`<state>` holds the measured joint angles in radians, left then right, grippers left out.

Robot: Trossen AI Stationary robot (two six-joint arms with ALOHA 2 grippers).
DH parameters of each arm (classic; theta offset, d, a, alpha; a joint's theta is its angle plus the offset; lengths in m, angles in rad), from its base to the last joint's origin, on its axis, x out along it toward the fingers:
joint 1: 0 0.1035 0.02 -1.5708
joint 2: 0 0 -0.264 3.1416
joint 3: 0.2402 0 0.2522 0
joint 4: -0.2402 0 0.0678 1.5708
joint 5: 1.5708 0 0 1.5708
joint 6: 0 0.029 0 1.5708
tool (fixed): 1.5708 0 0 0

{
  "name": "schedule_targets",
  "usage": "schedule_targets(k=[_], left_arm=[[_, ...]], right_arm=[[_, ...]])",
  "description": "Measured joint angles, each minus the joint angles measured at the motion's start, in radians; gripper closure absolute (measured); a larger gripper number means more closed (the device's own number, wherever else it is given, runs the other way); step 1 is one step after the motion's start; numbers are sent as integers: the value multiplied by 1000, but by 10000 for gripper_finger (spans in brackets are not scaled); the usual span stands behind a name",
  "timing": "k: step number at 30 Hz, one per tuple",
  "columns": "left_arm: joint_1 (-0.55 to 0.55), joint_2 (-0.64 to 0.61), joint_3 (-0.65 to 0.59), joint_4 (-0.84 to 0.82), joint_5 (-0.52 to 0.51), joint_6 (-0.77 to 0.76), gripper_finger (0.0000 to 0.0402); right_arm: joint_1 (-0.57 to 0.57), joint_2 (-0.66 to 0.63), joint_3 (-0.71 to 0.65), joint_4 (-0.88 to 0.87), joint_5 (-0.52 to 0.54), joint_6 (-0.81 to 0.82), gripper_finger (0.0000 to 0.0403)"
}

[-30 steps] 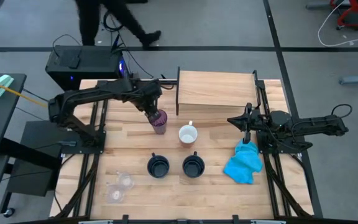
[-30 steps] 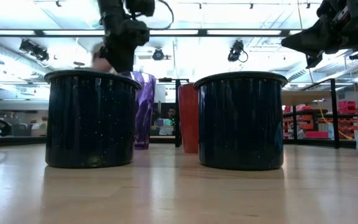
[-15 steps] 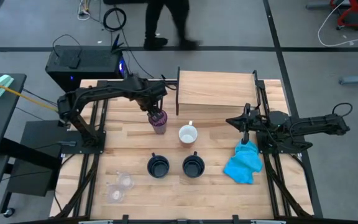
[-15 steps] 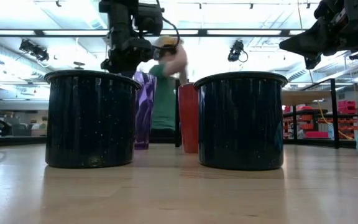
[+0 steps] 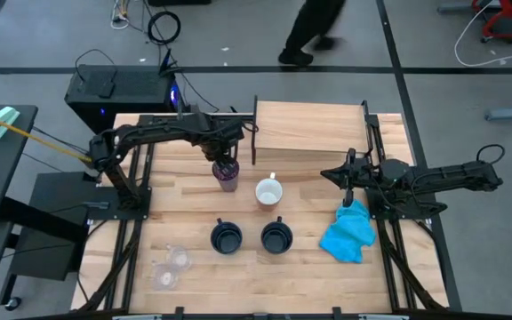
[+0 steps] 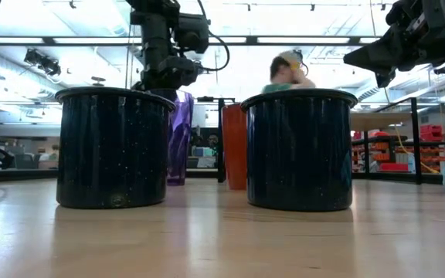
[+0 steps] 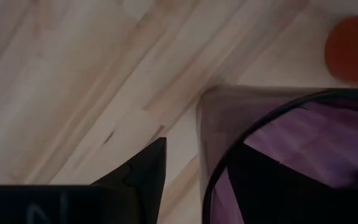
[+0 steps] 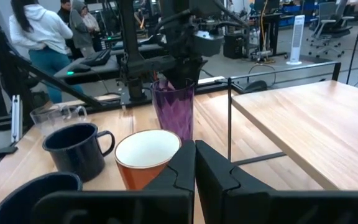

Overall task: Stack small to large cups/mugs on shelf
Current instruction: Put the purple cup on the shelf

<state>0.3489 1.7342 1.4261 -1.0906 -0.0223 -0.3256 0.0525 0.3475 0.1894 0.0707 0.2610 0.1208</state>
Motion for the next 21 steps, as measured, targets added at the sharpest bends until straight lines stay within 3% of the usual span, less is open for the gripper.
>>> schedule_targets(k=[17, 21], left_arm=[[-2, 59, -1, 22, 21, 17, 231], [-5, 63, 0, 22, 21, 23, 251]], right_arm=[[0, 19, 0, 12, 0, 6, 387], [0, 19, 0, 12, 0, 6, 387]])
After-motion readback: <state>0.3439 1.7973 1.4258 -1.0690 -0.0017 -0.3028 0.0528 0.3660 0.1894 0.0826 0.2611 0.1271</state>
